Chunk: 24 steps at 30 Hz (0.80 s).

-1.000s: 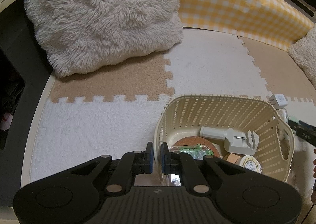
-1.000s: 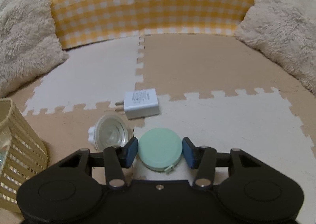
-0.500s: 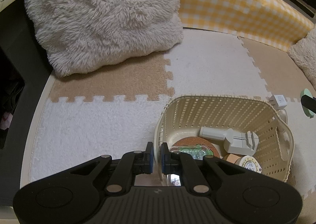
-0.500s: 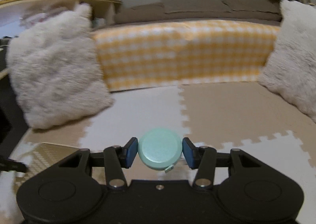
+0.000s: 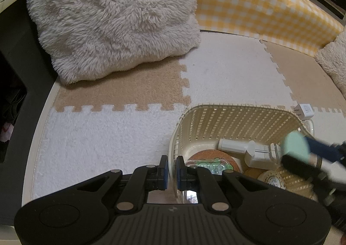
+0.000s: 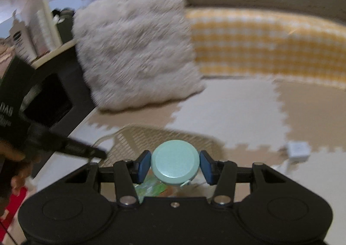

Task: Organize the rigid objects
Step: 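Carry the mint-green case over the basket and lower it in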

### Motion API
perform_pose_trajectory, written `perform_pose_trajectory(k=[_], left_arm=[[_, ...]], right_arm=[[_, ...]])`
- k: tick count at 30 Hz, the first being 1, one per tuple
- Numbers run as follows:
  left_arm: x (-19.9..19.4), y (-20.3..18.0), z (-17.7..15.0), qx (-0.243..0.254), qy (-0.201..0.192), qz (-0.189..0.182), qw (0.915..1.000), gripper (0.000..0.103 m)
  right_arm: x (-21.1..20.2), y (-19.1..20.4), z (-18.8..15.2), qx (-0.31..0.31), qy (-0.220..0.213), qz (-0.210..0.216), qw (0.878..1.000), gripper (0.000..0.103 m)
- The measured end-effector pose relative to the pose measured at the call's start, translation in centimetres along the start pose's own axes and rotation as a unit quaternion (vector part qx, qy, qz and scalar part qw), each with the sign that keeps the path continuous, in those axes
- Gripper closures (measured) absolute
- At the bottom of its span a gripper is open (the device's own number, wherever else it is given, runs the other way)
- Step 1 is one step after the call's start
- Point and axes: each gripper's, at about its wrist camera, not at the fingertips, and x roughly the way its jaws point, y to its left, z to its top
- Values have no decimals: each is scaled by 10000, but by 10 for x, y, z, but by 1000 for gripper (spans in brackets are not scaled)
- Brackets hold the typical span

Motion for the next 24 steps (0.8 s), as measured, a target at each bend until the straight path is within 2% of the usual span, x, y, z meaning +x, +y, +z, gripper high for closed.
perform_pose_trajectory(k=[4,9,24], left_arm=[[0,0,0,1,0,2,10000,95],[0,0,0,2,0,4,10000,95],[0,-1,0,-21,-2,-25,10000,95]], right_arm=[[16,19,-3,-175,297,115,9993,53],[37,31,-3,-88,633,230,9977,53],[74,42,-6,291,1302,341,9905,53]])
